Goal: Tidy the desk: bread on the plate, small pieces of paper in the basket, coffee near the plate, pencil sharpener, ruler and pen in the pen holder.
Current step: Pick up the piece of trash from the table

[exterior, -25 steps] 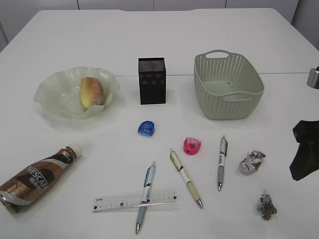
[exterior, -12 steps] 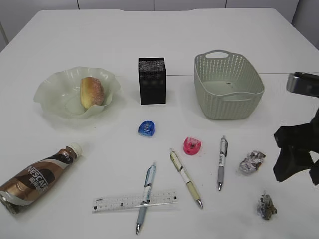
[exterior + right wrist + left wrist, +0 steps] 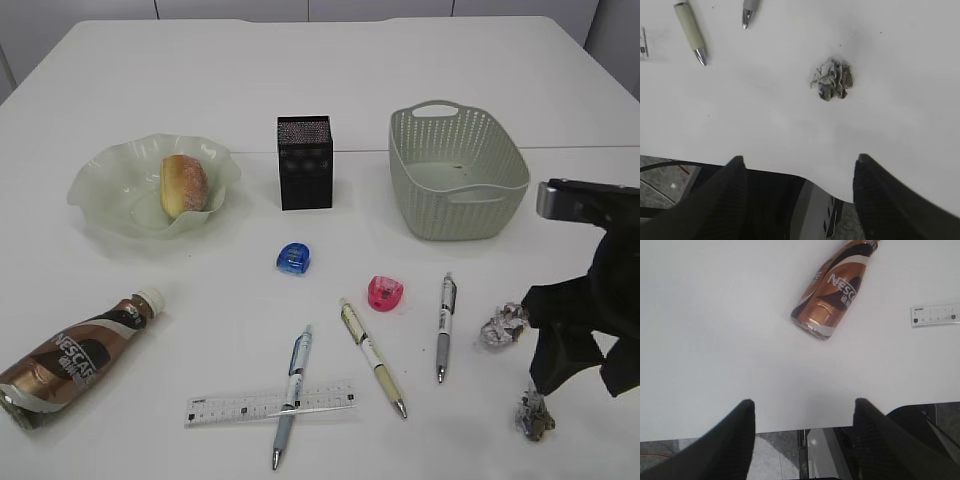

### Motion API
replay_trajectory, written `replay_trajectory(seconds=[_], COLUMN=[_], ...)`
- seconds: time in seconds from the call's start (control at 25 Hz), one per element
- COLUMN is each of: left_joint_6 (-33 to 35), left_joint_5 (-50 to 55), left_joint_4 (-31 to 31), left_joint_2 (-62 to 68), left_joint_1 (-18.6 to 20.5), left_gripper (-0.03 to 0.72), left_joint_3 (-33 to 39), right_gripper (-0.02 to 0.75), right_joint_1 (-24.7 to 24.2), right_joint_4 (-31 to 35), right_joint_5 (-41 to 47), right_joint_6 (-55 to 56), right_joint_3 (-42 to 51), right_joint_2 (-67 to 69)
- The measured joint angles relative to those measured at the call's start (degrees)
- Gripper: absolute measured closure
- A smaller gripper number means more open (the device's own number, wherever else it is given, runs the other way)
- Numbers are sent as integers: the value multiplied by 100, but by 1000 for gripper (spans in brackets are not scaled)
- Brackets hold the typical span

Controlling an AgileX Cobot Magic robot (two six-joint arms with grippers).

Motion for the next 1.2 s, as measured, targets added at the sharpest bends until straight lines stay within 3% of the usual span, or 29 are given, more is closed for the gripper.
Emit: replay_trajectory(seconds=[1.2], left_joint_6=[12], left_joint_5=[-8], left_joint_4=[-16], left_joint_2=[-13], left_joint_1=[0], left_gripper=[249], left_joint_3=[0], right_gripper=[248], right_joint_1=[0], right_joint_4=[-153], right_joint_5=[-1256], right_joint_6=[0], right_joint_3=[-58], right_joint_2=[2064])
